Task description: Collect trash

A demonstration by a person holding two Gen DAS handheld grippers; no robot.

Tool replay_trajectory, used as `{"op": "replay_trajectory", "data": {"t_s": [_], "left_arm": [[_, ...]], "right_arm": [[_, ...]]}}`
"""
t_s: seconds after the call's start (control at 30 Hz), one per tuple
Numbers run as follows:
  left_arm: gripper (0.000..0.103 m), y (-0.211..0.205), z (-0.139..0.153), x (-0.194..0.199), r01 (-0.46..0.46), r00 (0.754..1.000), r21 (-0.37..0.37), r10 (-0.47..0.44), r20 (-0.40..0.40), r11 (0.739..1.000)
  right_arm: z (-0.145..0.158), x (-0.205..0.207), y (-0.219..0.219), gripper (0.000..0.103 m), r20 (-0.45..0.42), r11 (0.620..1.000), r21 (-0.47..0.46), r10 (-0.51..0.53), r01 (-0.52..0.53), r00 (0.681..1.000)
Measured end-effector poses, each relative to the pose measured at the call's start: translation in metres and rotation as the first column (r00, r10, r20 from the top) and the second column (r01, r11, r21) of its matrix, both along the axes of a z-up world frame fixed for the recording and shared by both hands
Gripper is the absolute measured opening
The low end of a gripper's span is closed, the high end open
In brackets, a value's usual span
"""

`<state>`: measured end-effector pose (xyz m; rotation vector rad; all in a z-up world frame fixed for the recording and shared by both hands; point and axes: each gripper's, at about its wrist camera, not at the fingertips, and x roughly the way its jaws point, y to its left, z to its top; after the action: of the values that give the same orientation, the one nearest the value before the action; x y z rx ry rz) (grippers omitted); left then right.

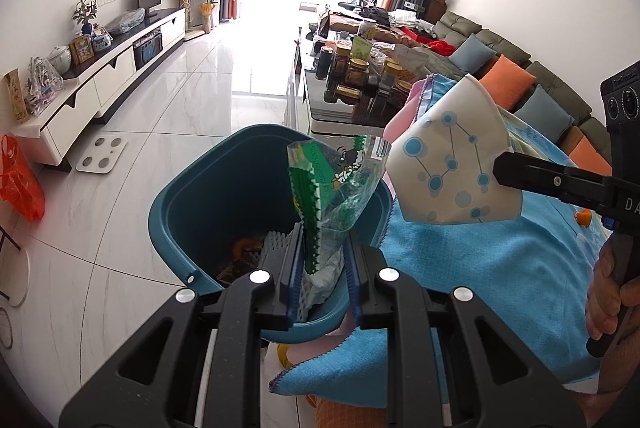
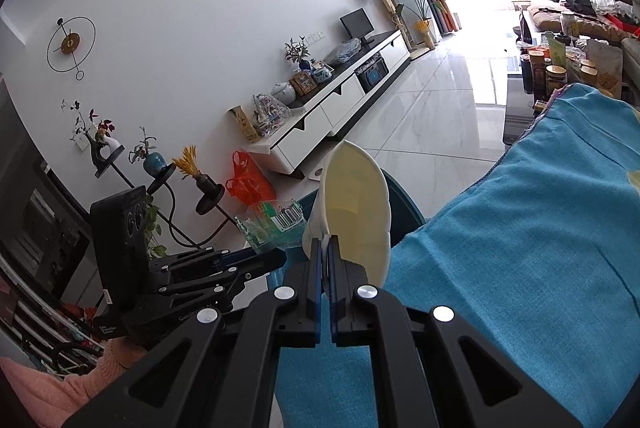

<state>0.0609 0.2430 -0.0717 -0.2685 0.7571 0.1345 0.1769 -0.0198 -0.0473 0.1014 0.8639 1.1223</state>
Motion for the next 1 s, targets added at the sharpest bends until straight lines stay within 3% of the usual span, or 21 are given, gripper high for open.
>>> {"op": "replay_trajectory", "data": {"t_s": [0.8,1.0], "left_arm": [[0.025,0.019,-0.024,0.031,-0.108,0.993,-0.043,0.105,-0.057,0.993],[0.035,0.025,-0.042,0.041,-0.124,0.990,-0.072,0.118,-0.083,0.990]], "right_arm": [[-0.025,0.019,0.061,0.006,-0.089,0.998,-0.059,0.026,-0.031,0.996],[-0.035,0.021,0.064,0.011,-0.116,0.997,-0.074,0.018,-0.027,0.993]]}}
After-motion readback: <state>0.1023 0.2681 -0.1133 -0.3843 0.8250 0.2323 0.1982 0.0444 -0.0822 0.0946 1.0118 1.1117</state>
